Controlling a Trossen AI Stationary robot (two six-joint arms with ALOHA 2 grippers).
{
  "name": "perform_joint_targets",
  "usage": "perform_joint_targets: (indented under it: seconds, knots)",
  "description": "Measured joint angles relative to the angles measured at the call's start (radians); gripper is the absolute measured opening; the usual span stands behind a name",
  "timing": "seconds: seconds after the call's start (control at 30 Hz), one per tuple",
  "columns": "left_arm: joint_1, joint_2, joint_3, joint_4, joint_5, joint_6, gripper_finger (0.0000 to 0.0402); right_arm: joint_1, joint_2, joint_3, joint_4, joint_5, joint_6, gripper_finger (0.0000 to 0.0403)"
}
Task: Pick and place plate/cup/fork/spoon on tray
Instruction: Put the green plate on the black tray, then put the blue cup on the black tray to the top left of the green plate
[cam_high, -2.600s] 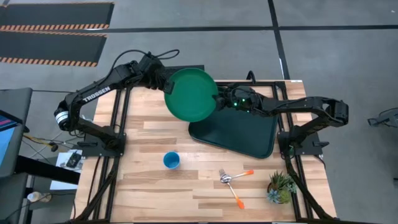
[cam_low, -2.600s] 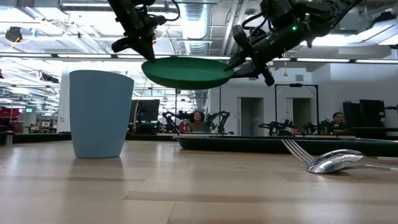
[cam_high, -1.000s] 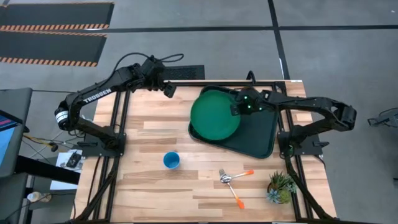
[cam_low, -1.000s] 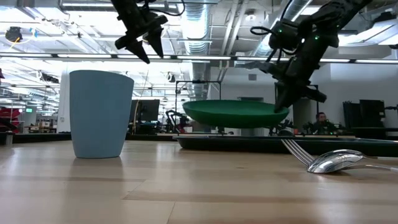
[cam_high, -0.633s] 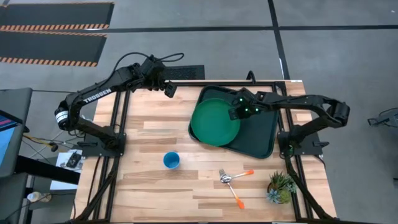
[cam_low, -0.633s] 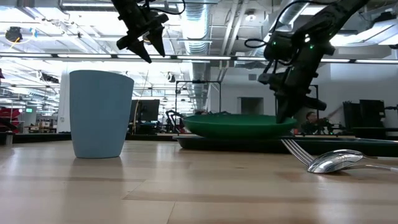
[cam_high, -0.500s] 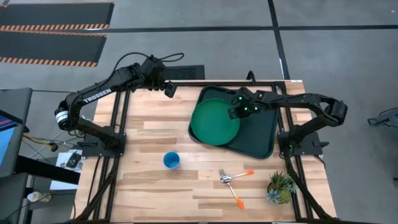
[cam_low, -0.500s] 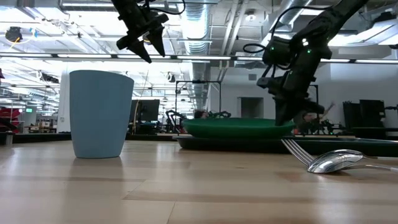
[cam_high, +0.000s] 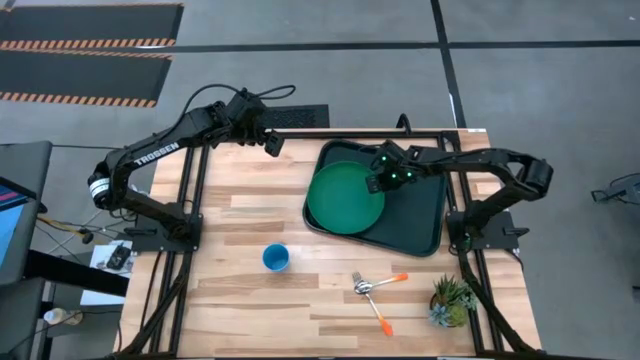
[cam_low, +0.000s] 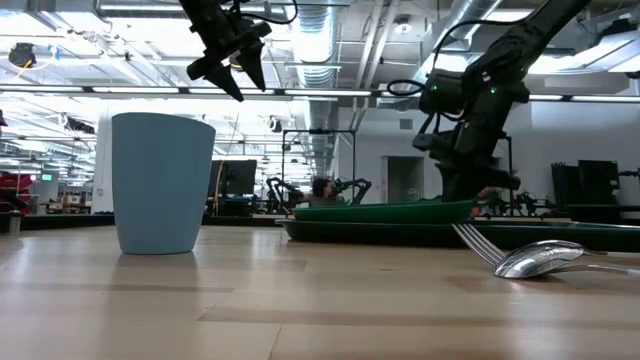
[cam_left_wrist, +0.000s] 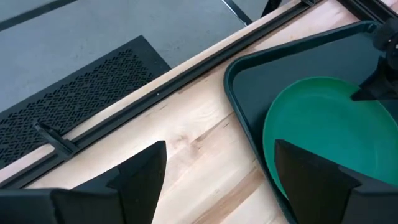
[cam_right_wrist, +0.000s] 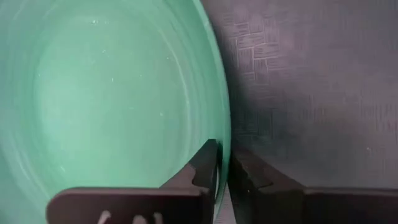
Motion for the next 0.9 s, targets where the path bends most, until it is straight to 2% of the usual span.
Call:
perform_joint_targets:
  seconds: [0.13,0.33,0.5,0.7,0.8,0.9]
  knots:
    - [0.0,0.0,0.0,0.001,-0.001,0.003,0.0278,0.0,-0.005,0.0,0.002,0.0,-0.006,0.0095]
    - [0.0,0.0,0.0,0.0,0.012,0.007,0.0278,-0.002,-0.014,0.0,0.002,-0.018,-0.008,0.0185]
    - [0.0,-0.006,0.0,-0.025,0.114,0.076,0.0278,-0.026,-0.115,0.0,-0.001,-0.03,-0.006,0.0245]
    - [-0.046,-0.014,0.0,-0.173,0.361,0.243,0.0278,-0.054,-0.302,0.0,-0.023,-0.034,0.018,0.0258]
    - [-0.132,-0.014,-0.005,-0.326,0.376,0.265,0.0278,-0.053,-0.394,0.0,-0.058,-0.034,0.03,0.0258]
    - [-0.261,-0.021,-0.049,-0.37,0.367,0.223,0.0278,-0.042,-0.472,0.0,-0.087,-0.025,0.03,0.0258]
